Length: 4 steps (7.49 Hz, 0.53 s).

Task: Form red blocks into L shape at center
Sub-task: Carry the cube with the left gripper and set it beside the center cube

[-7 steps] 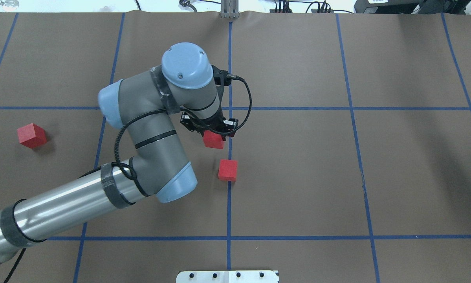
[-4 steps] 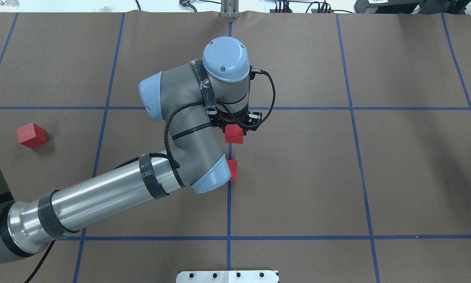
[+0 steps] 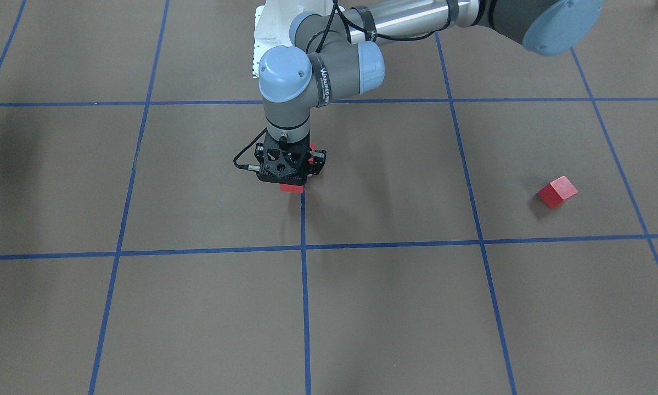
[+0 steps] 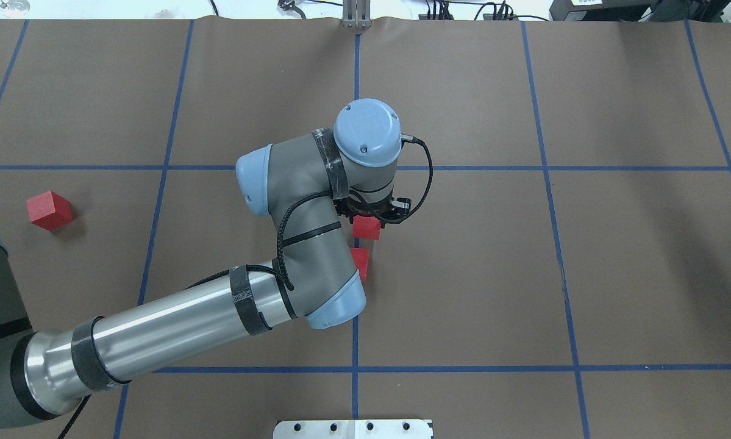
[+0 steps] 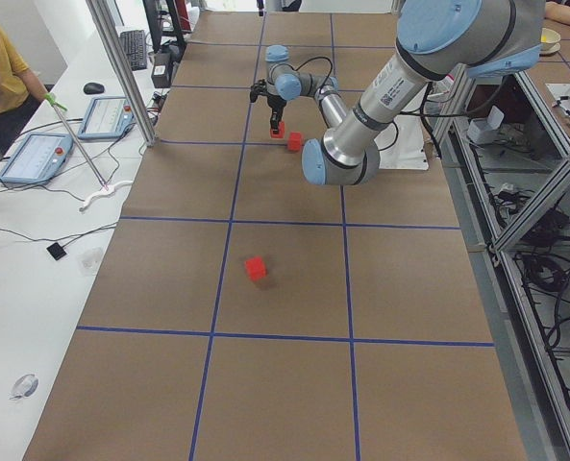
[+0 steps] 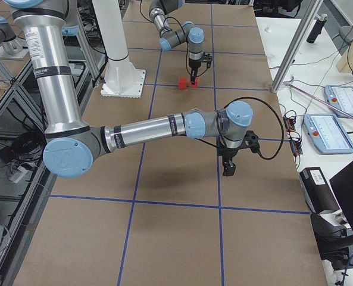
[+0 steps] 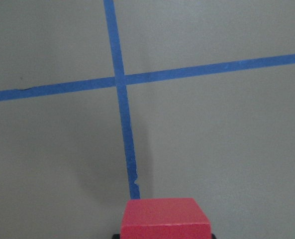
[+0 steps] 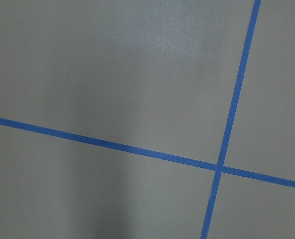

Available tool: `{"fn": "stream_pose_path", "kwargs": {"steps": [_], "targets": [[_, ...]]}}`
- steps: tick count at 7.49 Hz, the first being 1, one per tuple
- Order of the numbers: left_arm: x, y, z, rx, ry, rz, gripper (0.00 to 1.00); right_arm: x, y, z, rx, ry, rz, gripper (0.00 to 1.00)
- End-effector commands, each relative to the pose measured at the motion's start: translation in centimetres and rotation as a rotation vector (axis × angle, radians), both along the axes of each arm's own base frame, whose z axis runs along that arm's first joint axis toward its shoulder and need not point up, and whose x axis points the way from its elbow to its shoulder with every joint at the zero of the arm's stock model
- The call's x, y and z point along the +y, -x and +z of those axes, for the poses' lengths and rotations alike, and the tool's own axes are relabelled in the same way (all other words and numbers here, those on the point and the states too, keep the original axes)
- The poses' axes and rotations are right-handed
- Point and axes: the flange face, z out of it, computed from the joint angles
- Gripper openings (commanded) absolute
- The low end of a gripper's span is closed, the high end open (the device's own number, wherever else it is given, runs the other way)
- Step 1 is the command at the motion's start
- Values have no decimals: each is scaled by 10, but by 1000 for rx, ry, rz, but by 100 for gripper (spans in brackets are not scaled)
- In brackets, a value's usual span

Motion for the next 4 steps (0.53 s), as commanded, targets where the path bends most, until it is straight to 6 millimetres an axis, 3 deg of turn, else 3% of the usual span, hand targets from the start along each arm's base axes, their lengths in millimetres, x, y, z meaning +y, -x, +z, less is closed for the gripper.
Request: {"fn": "stream_pose_path", "kwargs": {"steps": [1,4], "targets": [[3,-2,7,-2,5,-9,27,0,0,0,0,0,0,99],[7,-4,26,26,64,-68,27,0,0,1,0,1,-1,99]]}}
